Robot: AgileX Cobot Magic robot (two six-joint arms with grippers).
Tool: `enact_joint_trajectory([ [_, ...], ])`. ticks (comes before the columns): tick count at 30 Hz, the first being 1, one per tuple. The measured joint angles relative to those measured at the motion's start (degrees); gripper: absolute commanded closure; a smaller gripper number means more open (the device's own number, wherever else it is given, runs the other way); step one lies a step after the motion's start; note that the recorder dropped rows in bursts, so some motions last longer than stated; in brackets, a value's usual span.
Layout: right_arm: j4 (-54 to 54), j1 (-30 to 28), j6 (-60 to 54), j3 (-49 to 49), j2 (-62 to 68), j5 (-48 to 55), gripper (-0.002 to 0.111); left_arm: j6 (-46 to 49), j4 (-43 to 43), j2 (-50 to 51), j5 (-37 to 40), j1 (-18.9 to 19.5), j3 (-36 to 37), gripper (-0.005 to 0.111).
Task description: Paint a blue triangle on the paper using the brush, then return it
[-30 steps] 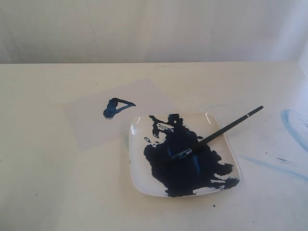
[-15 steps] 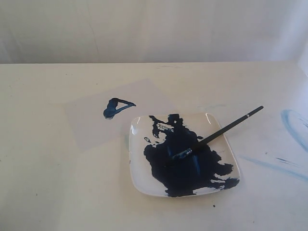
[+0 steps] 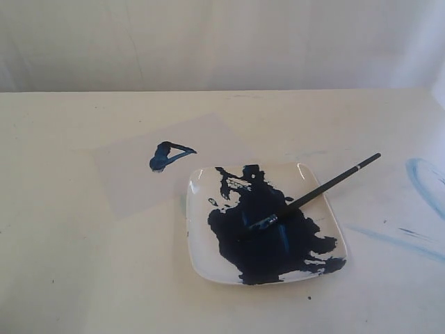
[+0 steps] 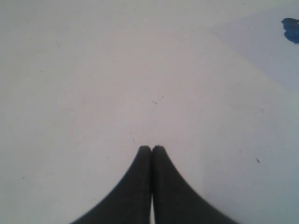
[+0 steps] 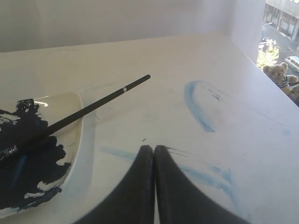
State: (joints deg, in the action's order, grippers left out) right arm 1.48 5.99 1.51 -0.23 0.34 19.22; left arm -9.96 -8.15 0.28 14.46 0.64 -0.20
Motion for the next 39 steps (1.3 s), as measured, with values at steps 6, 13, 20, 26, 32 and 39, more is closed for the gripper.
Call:
enact_joint_trajectory([
  [6, 0.0, 1.9, 0.0, 0.0, 0.0, 0.0, 0.108, 0.0, 0.0, 0.0, 0.0, -1.7, 0.0, 0.107],
  [13, 0.0, 2.0, 0.0, 0.0, 0.0, 0.0, 0.108, 0.0, 0.0, 0.0, 0.0, -1.8, 0.0, 0.107],
  [20, 0.0, 2.0, 0.0, 0.0, 0.0, 0.0, 0.108, 0.0, 0.0, 0.0, 0.0, -2.1, 0.0, 0.107],
  [26, 0.0, 2.0, 0.0, 0.0, 0.0, 0.0, 0.108, 0.0, 0.0, 0.0, 0.0, -2.9, 0.0, 0.107],
  [32, 0.0, 2.0, 0.6, 0.0, 0.0, 0.0, 0.108, 0.0, 0.0, 0.0, 0.0, -3.1, 0.0, 0.107],
  [39, 0.0, 2.0, 0.7, 0.0, 0.0, 0.0, 0.108, 0.0, 0.0, 0.0, 0.0, -3.3, 0.0, 0.107],
])
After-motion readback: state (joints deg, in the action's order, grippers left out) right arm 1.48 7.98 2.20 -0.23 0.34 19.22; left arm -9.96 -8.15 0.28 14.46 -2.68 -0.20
